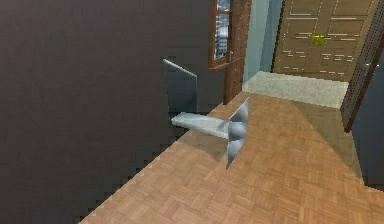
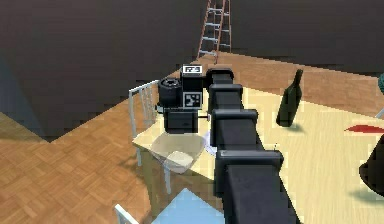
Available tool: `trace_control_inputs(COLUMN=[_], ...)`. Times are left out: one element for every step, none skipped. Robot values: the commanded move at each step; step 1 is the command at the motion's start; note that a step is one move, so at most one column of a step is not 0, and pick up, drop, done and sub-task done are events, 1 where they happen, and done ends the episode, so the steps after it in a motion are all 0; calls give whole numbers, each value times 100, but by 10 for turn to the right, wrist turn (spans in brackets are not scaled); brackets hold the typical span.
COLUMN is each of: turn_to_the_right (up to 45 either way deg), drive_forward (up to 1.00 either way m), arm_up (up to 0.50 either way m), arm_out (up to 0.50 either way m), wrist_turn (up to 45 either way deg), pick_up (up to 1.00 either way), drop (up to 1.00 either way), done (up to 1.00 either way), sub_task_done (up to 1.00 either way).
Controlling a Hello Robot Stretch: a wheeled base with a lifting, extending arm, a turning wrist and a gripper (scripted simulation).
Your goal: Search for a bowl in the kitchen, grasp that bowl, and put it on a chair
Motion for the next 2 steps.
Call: trace_control_inputs(turn_to_the_right=[0,0], drive_forward=[0,0], arm_up=[0,0], arm_out=[-10,0], wrist_turn=[0,-450], pick_up=[0,0], drop=[0,0], done=[0,0], sub_task_done=[0,0])
